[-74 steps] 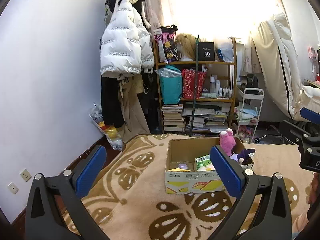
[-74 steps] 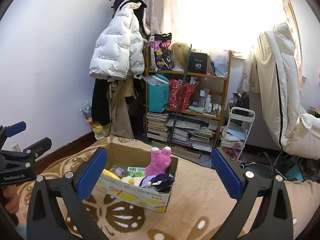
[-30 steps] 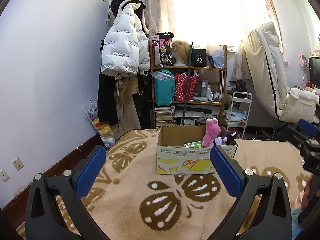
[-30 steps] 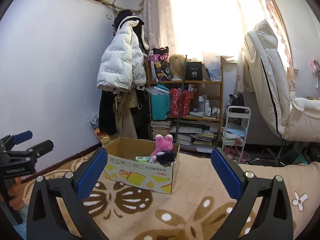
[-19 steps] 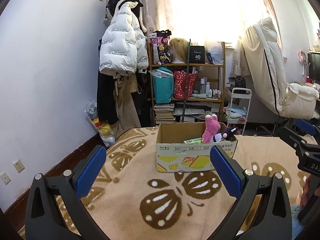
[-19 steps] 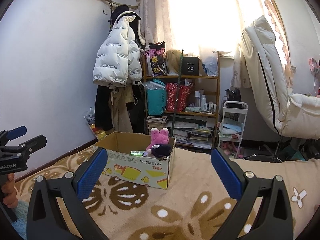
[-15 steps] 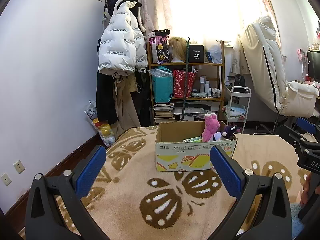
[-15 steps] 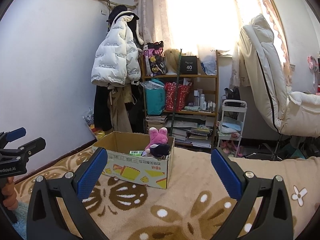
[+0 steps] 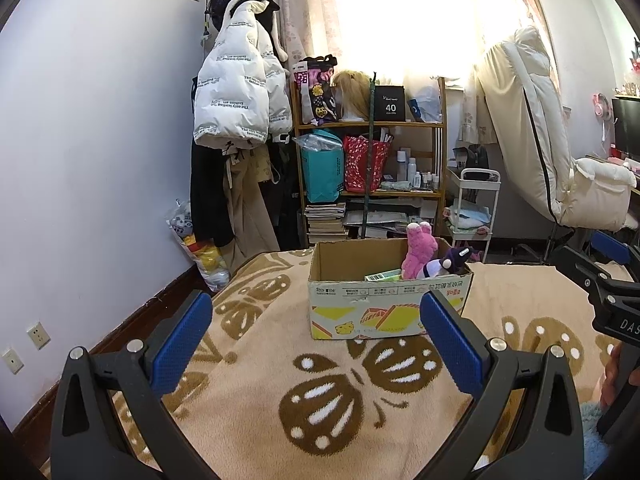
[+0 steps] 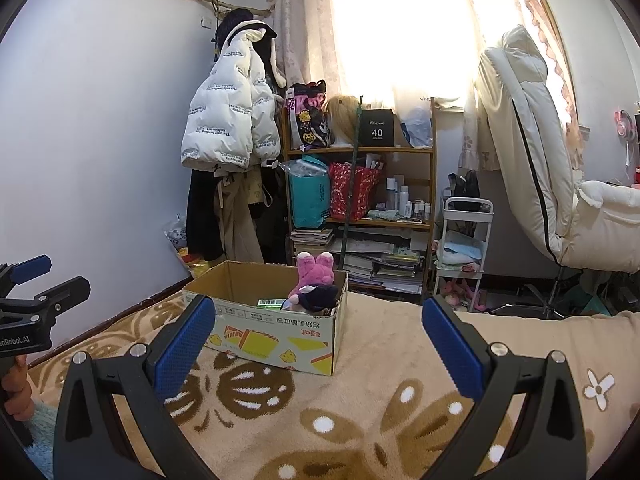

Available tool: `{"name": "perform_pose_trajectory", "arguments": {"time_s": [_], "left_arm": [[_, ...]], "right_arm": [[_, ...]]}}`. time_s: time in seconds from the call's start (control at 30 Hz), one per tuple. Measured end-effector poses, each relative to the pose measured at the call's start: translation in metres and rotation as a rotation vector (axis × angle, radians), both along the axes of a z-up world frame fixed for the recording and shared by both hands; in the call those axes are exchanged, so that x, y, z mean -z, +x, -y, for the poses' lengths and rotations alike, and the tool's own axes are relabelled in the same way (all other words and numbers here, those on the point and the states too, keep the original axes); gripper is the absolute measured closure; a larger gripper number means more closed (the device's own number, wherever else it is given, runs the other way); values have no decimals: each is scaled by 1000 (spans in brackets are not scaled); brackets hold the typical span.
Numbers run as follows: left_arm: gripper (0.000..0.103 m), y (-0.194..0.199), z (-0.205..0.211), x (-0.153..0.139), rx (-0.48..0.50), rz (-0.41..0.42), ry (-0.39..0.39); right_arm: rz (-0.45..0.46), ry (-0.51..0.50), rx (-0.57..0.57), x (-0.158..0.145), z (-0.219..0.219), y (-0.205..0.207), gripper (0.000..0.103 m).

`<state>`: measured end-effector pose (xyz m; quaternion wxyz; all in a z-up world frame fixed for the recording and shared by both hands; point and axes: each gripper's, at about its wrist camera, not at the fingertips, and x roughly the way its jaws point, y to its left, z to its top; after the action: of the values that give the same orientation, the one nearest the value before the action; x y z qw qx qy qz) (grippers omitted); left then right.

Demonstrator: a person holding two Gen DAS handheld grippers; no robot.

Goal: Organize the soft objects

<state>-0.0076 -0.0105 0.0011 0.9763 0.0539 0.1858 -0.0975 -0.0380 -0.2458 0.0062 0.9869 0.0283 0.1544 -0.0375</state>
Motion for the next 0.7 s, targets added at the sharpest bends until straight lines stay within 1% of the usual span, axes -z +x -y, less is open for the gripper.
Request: {"name": "perform_pose_trajectory", "arguments": {"time_s": [0.7], "left_arm": [[1,0,1,0,-1,-3,7]], "right_arm": [[-4,4,1,2,2,0,0]]}}
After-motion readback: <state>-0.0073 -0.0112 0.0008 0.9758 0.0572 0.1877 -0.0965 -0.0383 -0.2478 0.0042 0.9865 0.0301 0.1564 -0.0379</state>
